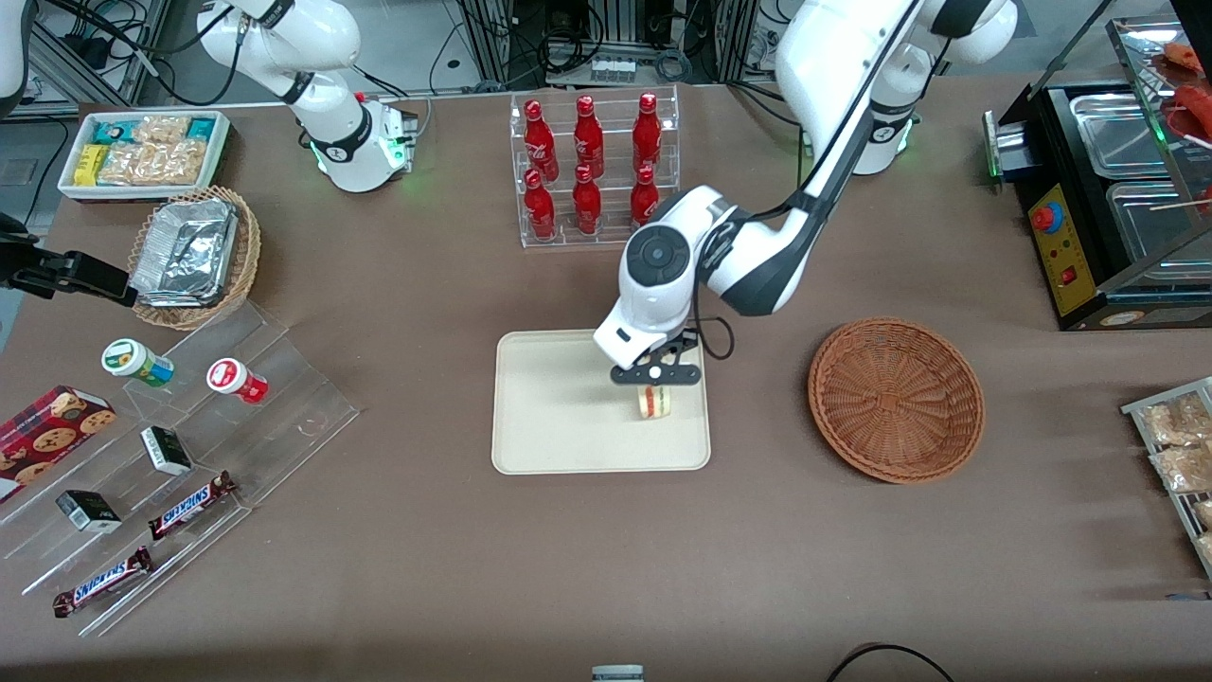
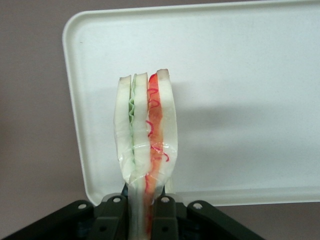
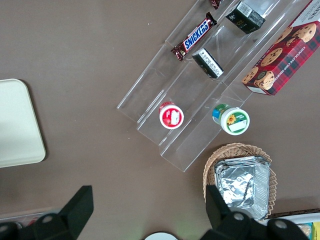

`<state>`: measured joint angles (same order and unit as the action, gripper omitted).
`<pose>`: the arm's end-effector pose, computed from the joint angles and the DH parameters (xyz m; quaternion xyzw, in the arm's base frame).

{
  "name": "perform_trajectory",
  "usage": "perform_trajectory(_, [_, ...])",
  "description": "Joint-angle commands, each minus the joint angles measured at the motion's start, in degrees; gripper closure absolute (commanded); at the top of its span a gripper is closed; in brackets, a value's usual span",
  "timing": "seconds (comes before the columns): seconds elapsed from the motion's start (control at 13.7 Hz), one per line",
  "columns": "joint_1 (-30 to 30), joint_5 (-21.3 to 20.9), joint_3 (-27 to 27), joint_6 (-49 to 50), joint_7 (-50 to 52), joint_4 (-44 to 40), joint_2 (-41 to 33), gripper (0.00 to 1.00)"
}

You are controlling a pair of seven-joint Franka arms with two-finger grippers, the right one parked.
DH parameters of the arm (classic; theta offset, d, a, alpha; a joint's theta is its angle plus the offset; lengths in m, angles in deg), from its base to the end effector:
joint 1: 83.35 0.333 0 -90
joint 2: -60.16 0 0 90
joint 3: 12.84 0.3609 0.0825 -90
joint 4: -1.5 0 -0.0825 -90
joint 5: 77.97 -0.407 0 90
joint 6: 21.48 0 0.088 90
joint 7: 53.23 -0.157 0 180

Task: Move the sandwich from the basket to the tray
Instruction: 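Lower the sandwich onto the tray and open the left gripper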

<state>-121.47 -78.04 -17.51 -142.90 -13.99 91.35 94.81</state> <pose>0.5442 -0.4937 0.2602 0.9991 -0.0247 -0.0345 0.0002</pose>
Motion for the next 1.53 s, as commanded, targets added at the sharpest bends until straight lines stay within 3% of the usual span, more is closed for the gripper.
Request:
perform_trajectory(0.0, [-0.2,1.3,0.1,1.9,-4.5,-3.2,2.3,1.00])
perform_trajectory(0.29, [0.1,3.3,0.1,1.5,-9.3,-3.3,3.9,1.00])
perform_trajectory(1.17, [1.4,3.2,0.4,-2.8,-8.4,-3.4,6.7,1.00])
perform_trajectory(1.31, [1.4,3.2,0.5,-3.1,-8.4,-3.4,6.7,0.10])
perform_trajectory(1.39, [1.4,3.2,0.5,-4.0,-8.2,-3.4,6.7,0.00])
perform_trajectory(1.46, [1.4,3.2,0.4,-4.2,-8.1,-3.4,6.7,0.00])
